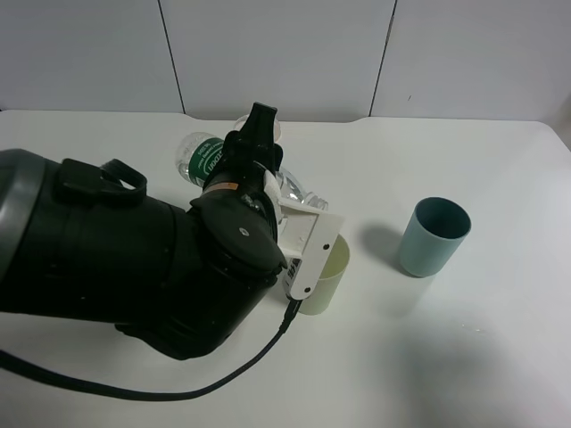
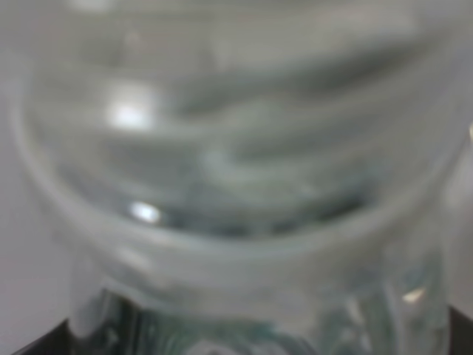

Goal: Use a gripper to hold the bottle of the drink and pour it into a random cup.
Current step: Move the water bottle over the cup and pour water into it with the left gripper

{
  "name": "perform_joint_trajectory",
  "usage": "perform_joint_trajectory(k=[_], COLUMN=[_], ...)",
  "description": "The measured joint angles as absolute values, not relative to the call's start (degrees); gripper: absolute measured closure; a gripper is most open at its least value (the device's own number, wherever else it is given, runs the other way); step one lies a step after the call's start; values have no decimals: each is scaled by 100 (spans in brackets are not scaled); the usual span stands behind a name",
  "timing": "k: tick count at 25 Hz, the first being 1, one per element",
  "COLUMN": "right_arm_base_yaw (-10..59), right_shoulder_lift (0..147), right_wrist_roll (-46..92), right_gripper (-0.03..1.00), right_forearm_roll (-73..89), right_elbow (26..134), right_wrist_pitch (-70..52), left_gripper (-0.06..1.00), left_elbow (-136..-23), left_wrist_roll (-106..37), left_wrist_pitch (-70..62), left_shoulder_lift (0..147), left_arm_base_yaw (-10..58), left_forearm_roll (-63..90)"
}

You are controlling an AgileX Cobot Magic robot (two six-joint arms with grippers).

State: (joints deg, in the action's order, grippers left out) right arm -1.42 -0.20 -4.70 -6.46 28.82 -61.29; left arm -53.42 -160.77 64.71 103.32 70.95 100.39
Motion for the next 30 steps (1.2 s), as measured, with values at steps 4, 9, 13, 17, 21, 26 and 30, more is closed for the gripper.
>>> perform_joint_trajectory(k=[4,9,13,17,21,26,30], right_arm_base_yaw=[-142,-142,-142,-142,-142,-142,-142], right_shoulder_lift=[-20,-20,-20,-20,-20,-20,-20], right_wrist_roll=[-470,-470,-470,-470,-470,-470,-470], right_gripper=[33,33,33,33,33,33,33], right_forearm_roll=[-646,-646,-646,-646,-646,-646,-646], right_elbow=[2882,2882,2882,2882,2882,2882,2882], right_wrist_pitch=[-6129,-6129,-6129,-6129,-6129,-6129,-6129], left_gripper=[39,39,39,39,39,39,39], left_elbow=[-5342,-5342,-5342,-5342,-5342,-5342,-5342], left_wrist_roll=[-16126,-16189,-16208,-16360,-16403,-16415,-16415], left_wrist_pitch=[6502,6518,6526,6571,6571,6571,6576], left_shoulder_lift=[10332,10332,10332,10332,10332,10332,10332], left_arm_base_yaw=[7095,7095,7095,7095,7095,7095,7095], left_forearm_roll=[10039,10039,10039,10039,10039,10039,10039])
